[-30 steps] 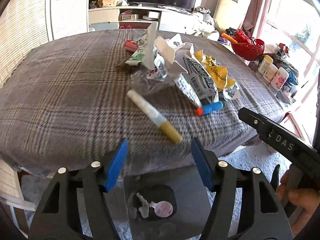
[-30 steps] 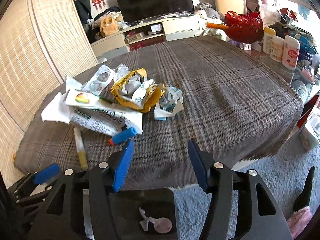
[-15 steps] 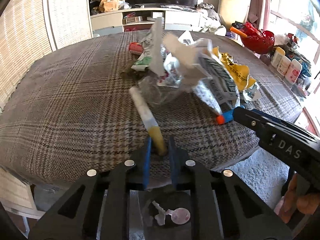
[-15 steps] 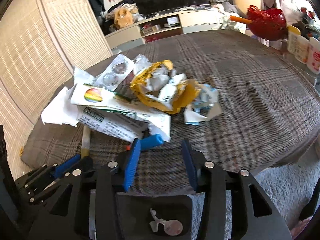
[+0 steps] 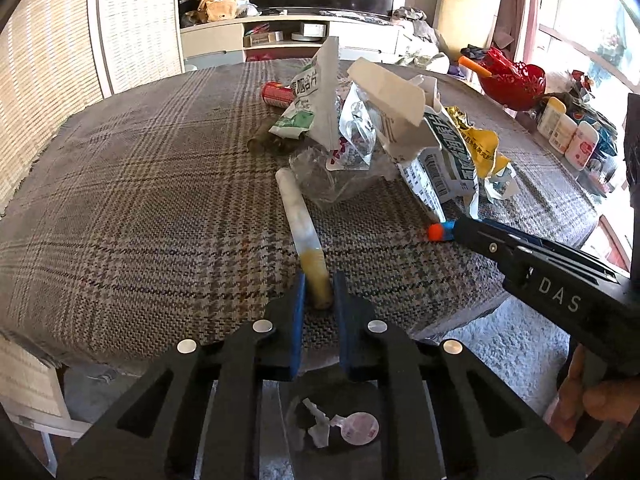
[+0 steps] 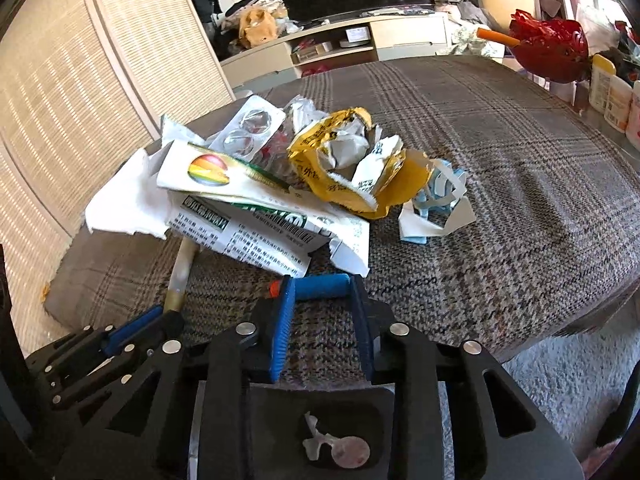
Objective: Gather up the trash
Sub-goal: 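Grasp the white-and-yellow marker with the left tool while the right tool grasps the blue-capped pen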
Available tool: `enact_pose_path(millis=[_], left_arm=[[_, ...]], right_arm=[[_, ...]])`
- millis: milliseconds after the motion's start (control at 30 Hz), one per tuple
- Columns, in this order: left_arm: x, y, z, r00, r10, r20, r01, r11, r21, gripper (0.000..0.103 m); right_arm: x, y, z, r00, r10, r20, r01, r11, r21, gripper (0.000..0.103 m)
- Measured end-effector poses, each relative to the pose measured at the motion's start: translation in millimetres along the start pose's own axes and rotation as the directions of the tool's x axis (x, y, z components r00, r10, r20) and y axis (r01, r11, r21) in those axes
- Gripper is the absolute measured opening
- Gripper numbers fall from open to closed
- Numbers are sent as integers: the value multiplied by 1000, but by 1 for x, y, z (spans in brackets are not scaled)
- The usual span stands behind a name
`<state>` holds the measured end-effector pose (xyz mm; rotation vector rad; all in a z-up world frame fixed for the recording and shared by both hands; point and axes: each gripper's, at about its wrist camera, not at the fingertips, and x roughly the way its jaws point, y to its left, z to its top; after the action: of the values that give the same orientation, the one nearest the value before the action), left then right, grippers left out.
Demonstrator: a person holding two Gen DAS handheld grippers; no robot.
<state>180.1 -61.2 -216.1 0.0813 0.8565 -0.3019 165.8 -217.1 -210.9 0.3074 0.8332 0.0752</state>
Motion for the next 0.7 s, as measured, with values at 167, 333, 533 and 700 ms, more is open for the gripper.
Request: enact_pose_path(millis=[167, 333, 533, 700], left_arm=[[0, -4, -2, 1000, 14, 4, -15, 1000, 10, 15], [0, -10, -2, 1000, 28, 8, -28, 999, 33, 20], [-1, -9, -4, 999, 40, 23, -41, 999, 35, 13], [-3, -7, -6, 999, 28, 21, -29, 999, 30, 11]], right_arm=[[3, 5, -1, 1000, -1, -4, 1, 1000, -13, 27], [5, 6, 1, 1000, -16, -4, 16, 999, -41, 22], [1, 8, -3, 1000, -27, -4, 26, 997, -69, 9], [-7, 2, -10, 1000, -14, 1, 14, 998, -66, 7]])
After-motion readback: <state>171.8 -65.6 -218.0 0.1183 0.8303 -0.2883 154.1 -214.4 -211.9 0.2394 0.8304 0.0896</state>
